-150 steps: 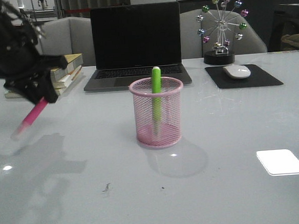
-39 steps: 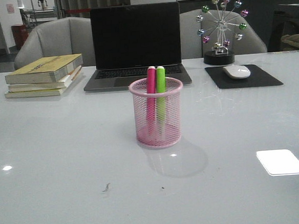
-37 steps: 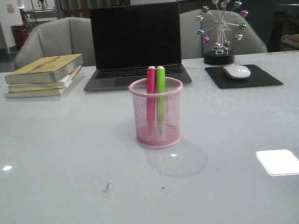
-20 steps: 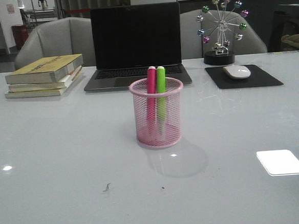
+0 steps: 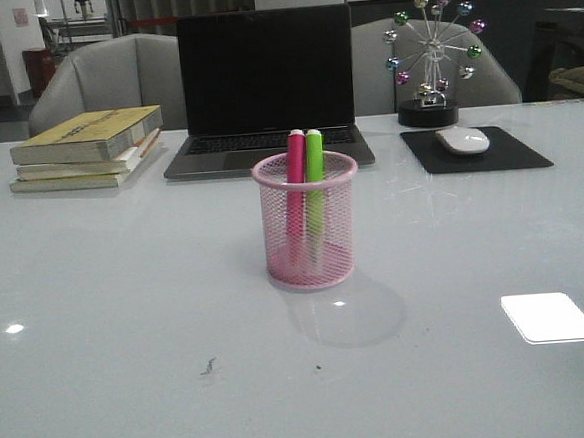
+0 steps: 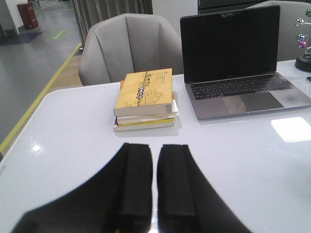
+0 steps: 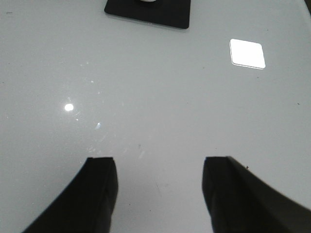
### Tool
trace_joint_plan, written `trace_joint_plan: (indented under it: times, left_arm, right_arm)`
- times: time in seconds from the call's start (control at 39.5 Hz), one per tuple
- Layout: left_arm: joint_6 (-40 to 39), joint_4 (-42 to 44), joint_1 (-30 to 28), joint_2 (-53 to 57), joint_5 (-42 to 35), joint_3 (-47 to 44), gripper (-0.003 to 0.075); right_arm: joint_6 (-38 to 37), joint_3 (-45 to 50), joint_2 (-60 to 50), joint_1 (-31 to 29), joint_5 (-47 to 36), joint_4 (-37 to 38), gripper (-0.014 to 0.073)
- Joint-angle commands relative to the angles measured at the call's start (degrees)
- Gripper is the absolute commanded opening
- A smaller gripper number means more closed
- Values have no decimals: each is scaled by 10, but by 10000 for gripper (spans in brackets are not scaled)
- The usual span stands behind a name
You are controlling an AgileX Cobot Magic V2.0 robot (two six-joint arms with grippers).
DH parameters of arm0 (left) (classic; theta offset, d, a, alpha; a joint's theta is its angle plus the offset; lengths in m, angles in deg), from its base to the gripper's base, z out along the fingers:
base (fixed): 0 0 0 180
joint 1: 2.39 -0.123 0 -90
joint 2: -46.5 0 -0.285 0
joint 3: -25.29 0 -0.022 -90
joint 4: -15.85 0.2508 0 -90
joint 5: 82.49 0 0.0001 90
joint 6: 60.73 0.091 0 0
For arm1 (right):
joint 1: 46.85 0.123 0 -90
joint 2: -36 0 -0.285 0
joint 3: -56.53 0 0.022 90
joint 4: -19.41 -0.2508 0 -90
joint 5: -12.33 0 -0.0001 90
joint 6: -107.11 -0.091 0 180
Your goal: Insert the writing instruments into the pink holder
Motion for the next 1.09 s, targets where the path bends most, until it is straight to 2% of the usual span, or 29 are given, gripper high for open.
trace_joint_plan:
  times: [0.0,0.89,0.96,1.06]
  left_arm:
    - [-1,-17,0,3,-44,14,150]
    - [-1,-17,0,3,-44,14,150]
    - [-1,-17,0,3,-44,14,150]
    - [-1,-17,0,3,-44,14,150]
  right_arm:
    - [5,-15,-5,-4,-40,5,498]
    - [5,-15,-4,-4,-44,5,497]
    - [5,-15,-4,-4,-44,5,467]
    - [5,-15,-4,-4,-44,5,363]
